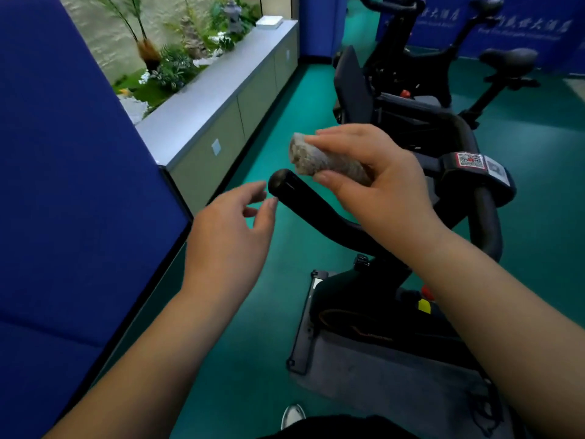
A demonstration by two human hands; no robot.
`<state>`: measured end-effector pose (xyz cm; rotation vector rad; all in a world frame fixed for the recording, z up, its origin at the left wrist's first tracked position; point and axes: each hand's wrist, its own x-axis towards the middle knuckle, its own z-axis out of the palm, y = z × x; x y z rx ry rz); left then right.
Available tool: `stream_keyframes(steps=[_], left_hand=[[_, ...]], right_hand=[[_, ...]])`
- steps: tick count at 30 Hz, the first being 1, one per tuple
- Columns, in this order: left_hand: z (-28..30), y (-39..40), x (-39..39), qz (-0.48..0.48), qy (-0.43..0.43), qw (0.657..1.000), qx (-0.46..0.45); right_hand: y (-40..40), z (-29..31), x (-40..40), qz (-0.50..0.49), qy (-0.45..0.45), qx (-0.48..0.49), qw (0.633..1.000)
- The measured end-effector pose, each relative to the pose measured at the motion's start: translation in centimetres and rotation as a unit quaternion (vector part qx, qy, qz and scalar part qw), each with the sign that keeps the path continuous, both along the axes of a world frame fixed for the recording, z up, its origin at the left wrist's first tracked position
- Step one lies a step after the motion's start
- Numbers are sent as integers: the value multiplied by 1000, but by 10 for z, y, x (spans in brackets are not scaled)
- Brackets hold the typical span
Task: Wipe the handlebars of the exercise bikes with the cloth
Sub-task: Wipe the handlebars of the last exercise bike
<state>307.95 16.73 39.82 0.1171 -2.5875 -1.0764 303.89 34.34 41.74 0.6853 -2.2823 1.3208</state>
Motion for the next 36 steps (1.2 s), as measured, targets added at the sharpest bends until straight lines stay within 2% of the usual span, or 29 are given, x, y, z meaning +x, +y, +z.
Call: stream_keyframes(steps=[5, 9, 13, 16, 19, 23, 31, 36], left_hand=[[11, 6, 2, 48, 15, 999, 19], [12, 19, 11, 83, 22, 996, 22], [11, 35, 16, 123, 20, 992, 26], [12, 44, 17, 165, 18, 986, 12], [13, 54, 18, 193, 28, 981, 5], [11, 65, 21, 228, 28, 973, 5], [21, 62, 19, 220, 22, 975, -34], [24, 58, 9, 201, 37, 978, -45]], right_hand=[[-4, -20, -11, 89, -12, 55, 994], [17, -34, -9, 81, -14, 33, 996], [7, -23, -16, 85, -43, 26, 995], [-7, -19, -25, 120, -1, 4, 993], [-1, -29, -26, 137, 33, 24, 990], [21, -36, -26, 143, 30, 49, 988], [-5, -20, -32, 144, -31, -23, 989], [16, -31, -25, 135, -54, 17, 989]])
